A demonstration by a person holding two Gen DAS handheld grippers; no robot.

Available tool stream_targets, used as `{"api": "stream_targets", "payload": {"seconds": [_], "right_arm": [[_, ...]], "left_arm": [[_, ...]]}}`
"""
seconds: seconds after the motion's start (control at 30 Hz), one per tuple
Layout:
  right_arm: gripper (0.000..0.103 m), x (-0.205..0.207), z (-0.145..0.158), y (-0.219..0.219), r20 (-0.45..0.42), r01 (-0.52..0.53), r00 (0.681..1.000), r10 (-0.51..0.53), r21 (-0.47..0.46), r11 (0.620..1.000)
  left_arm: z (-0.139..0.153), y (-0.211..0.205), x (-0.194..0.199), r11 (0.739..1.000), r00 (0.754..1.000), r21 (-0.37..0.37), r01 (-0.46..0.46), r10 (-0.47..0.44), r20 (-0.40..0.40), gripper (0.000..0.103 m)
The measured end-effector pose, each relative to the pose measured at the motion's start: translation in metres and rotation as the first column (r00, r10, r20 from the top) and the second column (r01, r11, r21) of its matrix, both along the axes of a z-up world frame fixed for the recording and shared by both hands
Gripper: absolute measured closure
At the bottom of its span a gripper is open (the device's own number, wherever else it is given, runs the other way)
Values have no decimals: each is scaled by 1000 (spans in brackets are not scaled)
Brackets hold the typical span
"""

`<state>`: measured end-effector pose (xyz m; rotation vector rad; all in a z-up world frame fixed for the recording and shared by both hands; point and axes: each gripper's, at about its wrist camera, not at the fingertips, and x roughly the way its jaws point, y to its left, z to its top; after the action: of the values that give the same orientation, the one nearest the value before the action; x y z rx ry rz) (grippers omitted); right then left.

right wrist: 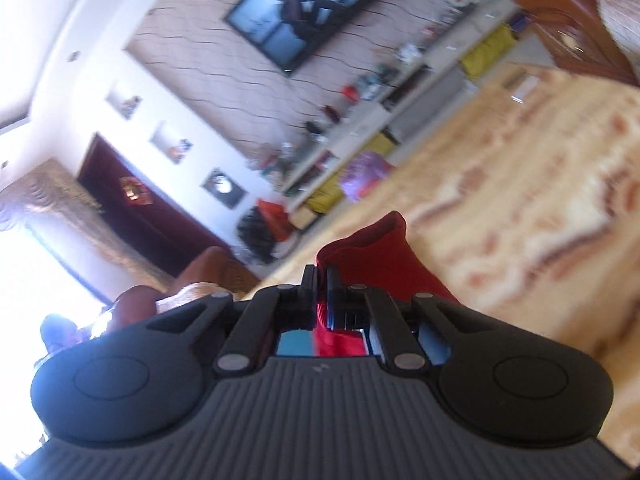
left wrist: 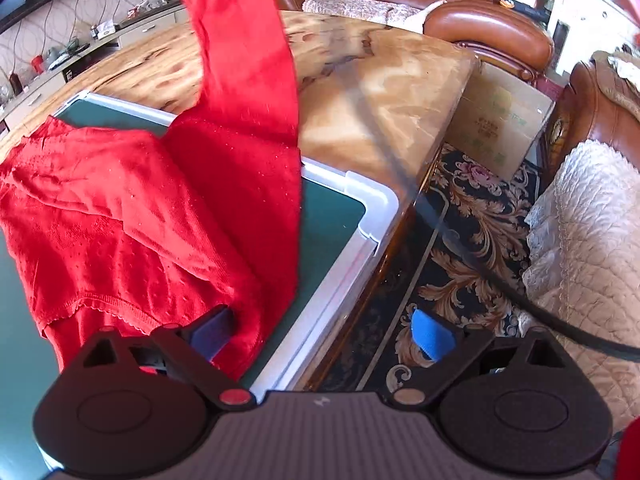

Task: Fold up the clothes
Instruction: 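Fold the lifted edge over the garment body and open the right gripper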

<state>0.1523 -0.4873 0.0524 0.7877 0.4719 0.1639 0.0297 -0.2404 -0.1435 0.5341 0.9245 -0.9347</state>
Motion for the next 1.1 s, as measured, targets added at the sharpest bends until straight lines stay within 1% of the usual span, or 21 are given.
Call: {"api": "stream_targets", "payload": {"seconds": [0.07,0.17,0.23,0.33,0.4,0.47,0.5,0.63,0.73,0.77,0.8,0.87,0.97,1.03,1.1], "right_arm": [[96,22,23,20,29,-39,999,40,-44,998],[96,68,43,50,12,-89,996,90,-75,993],[96,107,47,71,-26,-121,993,119,-101,988],[96,174,37,105,-117,-168,981,151,-151,974],[96,219,20,125,-187,-175,972,139,-192,966],[96,263,-6,147,-259,-183,958,119,-240,953],[96,283,-20,155,-296,-183,949,105,-248,951],[96,339,-93,197,-451,-253,888,91,-312,916],[93,358,-131,229,-506,-324,857,101,-375,869],[90,367,-142,239,-531,-360,839,115,-384,850],[88,372,-149,245,-551,-384,825,124,-387,838],[82,372,-157,249,-548,-390,827,130,-390,834],[73,362,-150,235,-497,-370,853,159,-359,857],[72,355,-146,226,-462,-357,869,177,-337,871],[72,348,-144,222,-461,-378,866,193,-351,857]], "left_arm": [[-1,0,-3,1000,1000,12,13,-13,14,3],[-1,1,-4,1000,1000,16,16,-16,15,3],[-1,1,-3,1000,1000,9,11,-11,4,3],[-1,3,-1,1000,1000,-2,10,-10,-10,3],[-1,4,-2,1000,1000,-2,15,-15,-11,3],[-1,4,-3,1000,1000,3,24,-24,-7,3],[-1,3,-3,1000,1000,6,26,-26,-6,3],[-1,3,-1,1000,1000,4,25,-25,-16,2],[-1,2,-2,1000,1000,4,24,-24,-19,2],[-1,2,-2,1000,1000,5,25,-25,-19,2],[-1,2,-2,1000,1000,6,25,-25,-19,2],[0,2,-1,1000,999,8,26,-26,-21,2],[0,2,-1,1000,999,8,25,-25,-22,2],[0,3,-1,1000,999,9,24,-24,-22,2],[0,2,-2,1000,999,13,28,-28,-17,2]]}}
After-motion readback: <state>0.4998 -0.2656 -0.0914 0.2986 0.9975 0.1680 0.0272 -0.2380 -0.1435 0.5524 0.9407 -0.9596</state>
